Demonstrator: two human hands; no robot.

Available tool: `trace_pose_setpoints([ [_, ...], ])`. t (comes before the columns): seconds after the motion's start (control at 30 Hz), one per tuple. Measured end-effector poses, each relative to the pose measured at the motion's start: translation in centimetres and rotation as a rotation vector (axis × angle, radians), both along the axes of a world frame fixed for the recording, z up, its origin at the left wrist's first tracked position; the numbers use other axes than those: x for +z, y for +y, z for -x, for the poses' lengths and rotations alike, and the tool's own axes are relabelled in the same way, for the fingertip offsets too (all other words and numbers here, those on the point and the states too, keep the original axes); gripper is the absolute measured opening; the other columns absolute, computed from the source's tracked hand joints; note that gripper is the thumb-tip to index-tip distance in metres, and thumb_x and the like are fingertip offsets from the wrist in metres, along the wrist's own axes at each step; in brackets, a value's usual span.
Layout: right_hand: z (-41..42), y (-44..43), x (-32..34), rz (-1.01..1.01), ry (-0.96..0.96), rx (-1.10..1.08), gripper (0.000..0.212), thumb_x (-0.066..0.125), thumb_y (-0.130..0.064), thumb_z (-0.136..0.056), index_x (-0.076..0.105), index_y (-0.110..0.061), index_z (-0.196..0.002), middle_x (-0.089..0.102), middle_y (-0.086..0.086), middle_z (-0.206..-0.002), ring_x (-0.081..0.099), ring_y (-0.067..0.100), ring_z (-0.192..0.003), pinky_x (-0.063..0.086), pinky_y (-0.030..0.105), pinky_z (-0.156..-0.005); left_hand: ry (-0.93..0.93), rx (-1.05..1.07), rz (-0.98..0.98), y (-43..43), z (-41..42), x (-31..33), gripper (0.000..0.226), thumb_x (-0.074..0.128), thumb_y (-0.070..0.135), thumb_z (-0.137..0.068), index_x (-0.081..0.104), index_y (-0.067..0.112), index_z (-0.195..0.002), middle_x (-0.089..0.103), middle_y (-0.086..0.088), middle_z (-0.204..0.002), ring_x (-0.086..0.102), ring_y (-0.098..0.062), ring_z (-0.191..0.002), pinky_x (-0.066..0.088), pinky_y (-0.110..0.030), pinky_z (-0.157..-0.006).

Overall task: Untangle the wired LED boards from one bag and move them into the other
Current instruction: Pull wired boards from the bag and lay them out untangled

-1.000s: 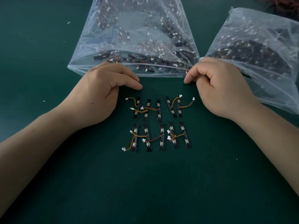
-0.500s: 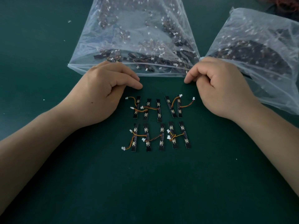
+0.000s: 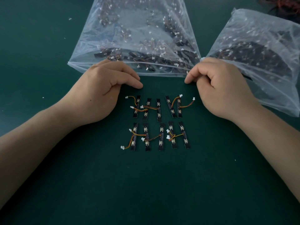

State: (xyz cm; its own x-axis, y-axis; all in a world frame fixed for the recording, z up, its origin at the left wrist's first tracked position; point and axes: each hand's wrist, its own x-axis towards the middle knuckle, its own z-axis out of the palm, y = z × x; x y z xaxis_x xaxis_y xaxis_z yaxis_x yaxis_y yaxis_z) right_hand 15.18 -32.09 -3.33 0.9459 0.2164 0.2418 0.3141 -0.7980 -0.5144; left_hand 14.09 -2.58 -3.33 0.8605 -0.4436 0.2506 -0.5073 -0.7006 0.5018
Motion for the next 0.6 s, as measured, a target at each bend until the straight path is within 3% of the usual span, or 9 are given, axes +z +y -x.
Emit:
trace_pose_setpoints([
  [0.2,0.01,0.04,-0.05,0.001,0.002,0.004,0.044,0.045,0.002,-0.093,0.071,-0.034,-0.087,0.064,-0.013,-0.094,0.063,0.016,-0.087,0.055,0.043,-0.077,0.011,0.017,0.014,-0.17,0.19,0.18,0.034,0.058,-0.001,-0.100,0.081,0.023,-0.111,0.069,0.010,-0.119,0.061,-0.014,-0.114,0.042,-0.030,-0.108],
  [0.6,-0.01,-0.06,-0.01,0.003,-0.001,0.016,0.048,0.044,0.005,-0.092,0.070,-0.036,-0.087,0.064,-0.011,-0.095,0.063,0.014,-0.091,0.055,0.044,-0.079,0.003,0.012,0.007,-0.11,0.00,0.06,0.042,0.055,-0.010,-0.098,0.081,0.021,-0.111,0.069,0.009,-0.120,0.060,-0.014,-0.116,0.040,-0.024,-0.109],
])
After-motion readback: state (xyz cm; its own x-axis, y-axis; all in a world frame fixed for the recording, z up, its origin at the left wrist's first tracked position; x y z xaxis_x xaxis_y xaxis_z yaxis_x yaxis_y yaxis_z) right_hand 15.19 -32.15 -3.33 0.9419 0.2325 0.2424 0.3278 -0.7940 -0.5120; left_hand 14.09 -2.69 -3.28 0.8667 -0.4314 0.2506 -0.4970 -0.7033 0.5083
